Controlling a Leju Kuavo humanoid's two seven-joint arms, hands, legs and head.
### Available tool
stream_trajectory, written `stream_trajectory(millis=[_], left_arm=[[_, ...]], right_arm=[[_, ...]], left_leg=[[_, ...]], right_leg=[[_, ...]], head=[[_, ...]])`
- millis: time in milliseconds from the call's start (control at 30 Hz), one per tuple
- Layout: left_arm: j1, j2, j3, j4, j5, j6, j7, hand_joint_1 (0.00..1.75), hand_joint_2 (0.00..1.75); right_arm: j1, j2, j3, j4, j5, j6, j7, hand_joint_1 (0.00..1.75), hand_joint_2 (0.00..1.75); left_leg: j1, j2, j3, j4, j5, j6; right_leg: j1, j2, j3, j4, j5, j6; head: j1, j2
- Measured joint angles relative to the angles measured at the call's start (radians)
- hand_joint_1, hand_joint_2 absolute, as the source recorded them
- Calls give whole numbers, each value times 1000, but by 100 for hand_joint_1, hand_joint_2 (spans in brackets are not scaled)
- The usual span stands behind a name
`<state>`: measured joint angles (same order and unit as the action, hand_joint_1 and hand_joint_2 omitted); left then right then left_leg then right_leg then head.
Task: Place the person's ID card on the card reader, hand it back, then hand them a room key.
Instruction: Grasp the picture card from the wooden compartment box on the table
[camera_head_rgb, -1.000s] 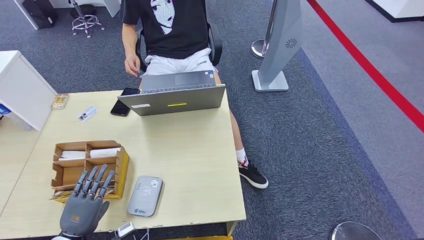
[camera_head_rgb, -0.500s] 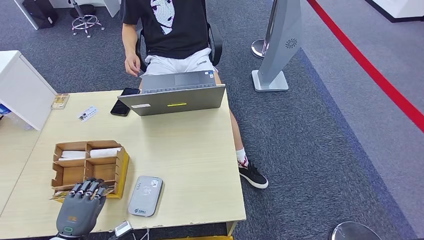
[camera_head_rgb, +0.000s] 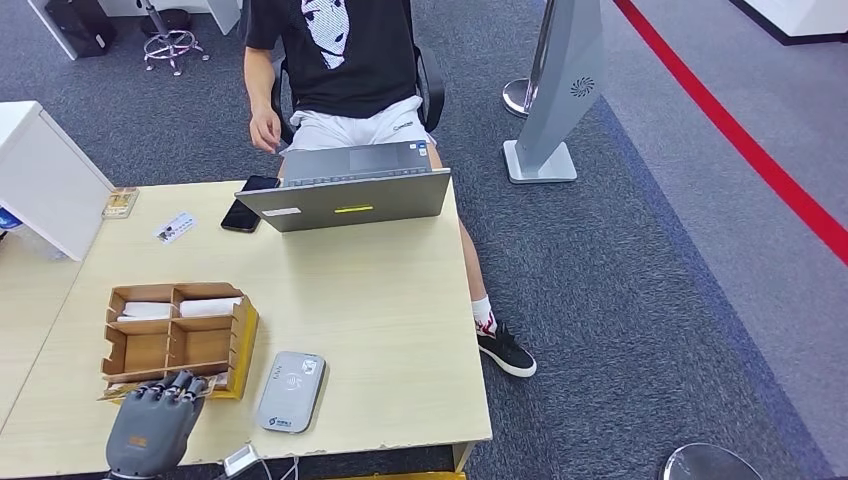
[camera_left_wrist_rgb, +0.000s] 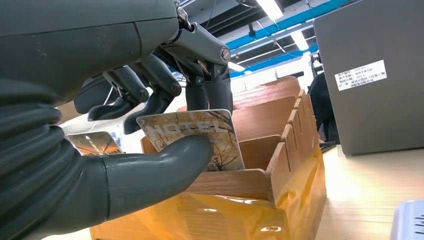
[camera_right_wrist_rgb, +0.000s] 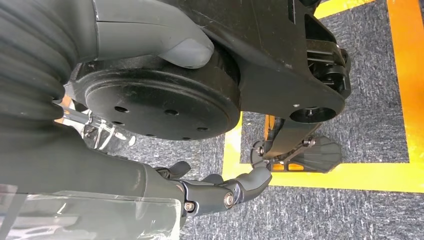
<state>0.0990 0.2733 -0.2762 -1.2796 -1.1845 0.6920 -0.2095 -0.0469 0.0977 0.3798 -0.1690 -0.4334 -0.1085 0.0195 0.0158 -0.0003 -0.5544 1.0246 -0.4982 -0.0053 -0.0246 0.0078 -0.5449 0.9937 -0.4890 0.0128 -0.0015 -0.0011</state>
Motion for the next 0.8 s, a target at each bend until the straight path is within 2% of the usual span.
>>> stream_trajectory(millis=[133,267,400,600,800], left_arm=[[1,3,1,-11,-6,0,-7,175,175],[-3,11,7,-79,-21,-2,-27,175,175],[-52,33,18,-183,-26,-35,-40,175,175],[-204,82,18,-309,30,-134,-52,175,175],[-442,136,18,-322,87,-273,-24,175,175]], right_arm=[[0,0,0,0,0,1,0,0,175],[0,0,2,0,3,1,-1,0,175],[0,0,5,1,10,2,-5,0,175],[-1,-1,13,2,21,4,-8,0,175],[-4,-5,31,2,37,3,-7,0,175]], left_leg=[[0,0,0,0,0,0],[0,0,0,0,0,0],[0,-1,0,0,1,0],[0,-2,0,0,2,0],[1,-2,0,0,3,0]], right_leg=[[0,0,0,0,0,0],[0,0,0,0,0,0],[0,-2,0,0,0,0],[0,-2,0,0,1,-1],[1,-1,0,1,2,-1]], head=[[0,0],[0,0],[0,0],[0,0],[0,0]])
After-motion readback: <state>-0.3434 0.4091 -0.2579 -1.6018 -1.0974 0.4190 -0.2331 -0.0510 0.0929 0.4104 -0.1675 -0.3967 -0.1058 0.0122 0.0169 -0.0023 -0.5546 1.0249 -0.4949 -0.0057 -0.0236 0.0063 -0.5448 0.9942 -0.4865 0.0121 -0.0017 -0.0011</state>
